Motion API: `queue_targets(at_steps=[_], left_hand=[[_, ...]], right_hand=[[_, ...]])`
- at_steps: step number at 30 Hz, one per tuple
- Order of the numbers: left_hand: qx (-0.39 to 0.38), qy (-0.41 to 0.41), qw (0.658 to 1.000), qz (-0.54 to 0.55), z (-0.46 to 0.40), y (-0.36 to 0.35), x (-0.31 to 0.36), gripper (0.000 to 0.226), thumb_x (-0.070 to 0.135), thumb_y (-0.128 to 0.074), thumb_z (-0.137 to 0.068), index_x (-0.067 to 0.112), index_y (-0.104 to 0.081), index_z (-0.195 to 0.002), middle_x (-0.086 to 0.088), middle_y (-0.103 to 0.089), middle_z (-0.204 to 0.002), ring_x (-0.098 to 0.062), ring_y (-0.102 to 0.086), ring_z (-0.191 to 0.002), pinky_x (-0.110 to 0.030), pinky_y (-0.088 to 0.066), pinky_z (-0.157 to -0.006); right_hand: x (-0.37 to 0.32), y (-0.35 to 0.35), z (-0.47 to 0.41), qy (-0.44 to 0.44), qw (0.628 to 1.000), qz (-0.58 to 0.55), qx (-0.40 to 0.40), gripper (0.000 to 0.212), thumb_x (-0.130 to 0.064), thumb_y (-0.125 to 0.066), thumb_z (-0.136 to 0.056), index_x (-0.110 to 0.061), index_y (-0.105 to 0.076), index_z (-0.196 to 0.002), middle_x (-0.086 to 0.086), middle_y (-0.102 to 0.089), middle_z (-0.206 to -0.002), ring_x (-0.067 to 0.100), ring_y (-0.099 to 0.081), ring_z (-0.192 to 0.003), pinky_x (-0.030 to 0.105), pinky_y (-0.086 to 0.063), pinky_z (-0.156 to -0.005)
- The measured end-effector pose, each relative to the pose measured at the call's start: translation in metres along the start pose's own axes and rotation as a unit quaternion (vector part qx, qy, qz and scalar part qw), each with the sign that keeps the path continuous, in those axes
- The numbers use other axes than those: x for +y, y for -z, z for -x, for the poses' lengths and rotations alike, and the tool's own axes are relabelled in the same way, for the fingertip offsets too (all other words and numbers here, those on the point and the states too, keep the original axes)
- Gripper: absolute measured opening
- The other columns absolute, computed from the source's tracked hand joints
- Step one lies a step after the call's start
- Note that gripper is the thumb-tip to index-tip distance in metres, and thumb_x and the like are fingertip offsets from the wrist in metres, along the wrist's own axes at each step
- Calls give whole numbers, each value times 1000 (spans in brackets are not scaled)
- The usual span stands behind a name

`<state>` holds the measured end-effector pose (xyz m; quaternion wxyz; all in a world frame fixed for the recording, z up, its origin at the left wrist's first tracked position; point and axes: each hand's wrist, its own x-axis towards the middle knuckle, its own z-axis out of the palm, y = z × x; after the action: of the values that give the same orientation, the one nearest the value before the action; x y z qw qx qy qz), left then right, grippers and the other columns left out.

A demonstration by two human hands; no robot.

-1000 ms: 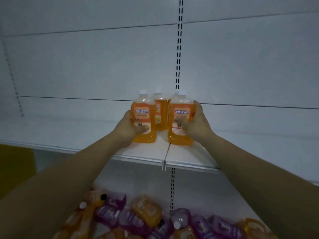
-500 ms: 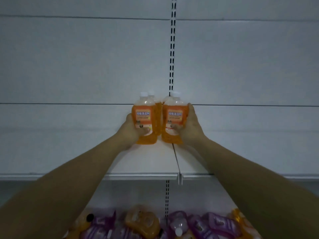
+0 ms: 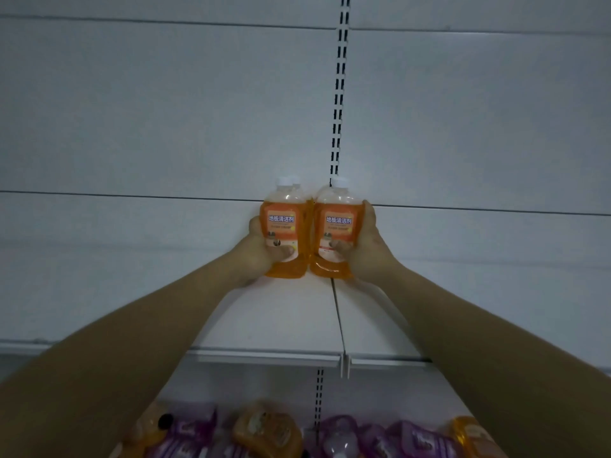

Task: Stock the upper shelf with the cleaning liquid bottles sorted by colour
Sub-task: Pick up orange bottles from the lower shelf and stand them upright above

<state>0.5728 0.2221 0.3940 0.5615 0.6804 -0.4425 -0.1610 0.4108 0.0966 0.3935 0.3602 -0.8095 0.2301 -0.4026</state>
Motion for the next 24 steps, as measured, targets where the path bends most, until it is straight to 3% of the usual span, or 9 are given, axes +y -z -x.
queue_targets(at_steps=[6,11,16,21,24], left_hand=[[-8,-5,1000,-1,-1,-2,0,74,15,-68,-86,19,-19,-140,3,-52,-118,-14,-52,-105,-27,-42,-81],[0,-13,1000,-27,-1,4,1,71,14,-69,-85,17,-22,-139,3,-50,-120,-15,-50,-109,-22,-43,-79],[12,5,997,-71,-4,35,-6,78,22,-73,-82,19,-22,-140,3,-50,-126,-17,-50,-115,-31,-44,-89],[23,11,996,-82,-6,57,-9,69,21,-74,-81,21,-32,-135,7,-50,-121,-16,-49,-111,-32,-42,-89],[16,2,993,-119,-14,62,-8,58,20,-76,-79,23,-47,-129,3,-58,-123,-21,-54,-115,-41,-44,-99]], right_hand=[[0,3,-1,2,1000,13,-25,93,-18,-67,-90,-28,4,-148,-4,-50,-126,22,-56,-117,46,-45,-102],[-4,-1,0,-7,1000,14,9,99,-35,-78,-74,-33,-9,-145,0,-51,-129,22,-57,-114,48,-49,-97],[-9,-9,0,14,999,17,-24,84,-10,-67,-88,-28,-11,-148,1,-50,-134,21,-52,-121,45,-46,-102],[-13,-16,-4,-6,999,37,-29,83,-9,-63,-90,-32,-8,-148,-1,-54,-130,21,-55,-119,43,-47,-100],[-14,-17,-2,-3,999,34,-20,80,-8,-63,-90,-32,-11,-146,-2,-53,-130,21,-54,-120,43,-47,-100]])
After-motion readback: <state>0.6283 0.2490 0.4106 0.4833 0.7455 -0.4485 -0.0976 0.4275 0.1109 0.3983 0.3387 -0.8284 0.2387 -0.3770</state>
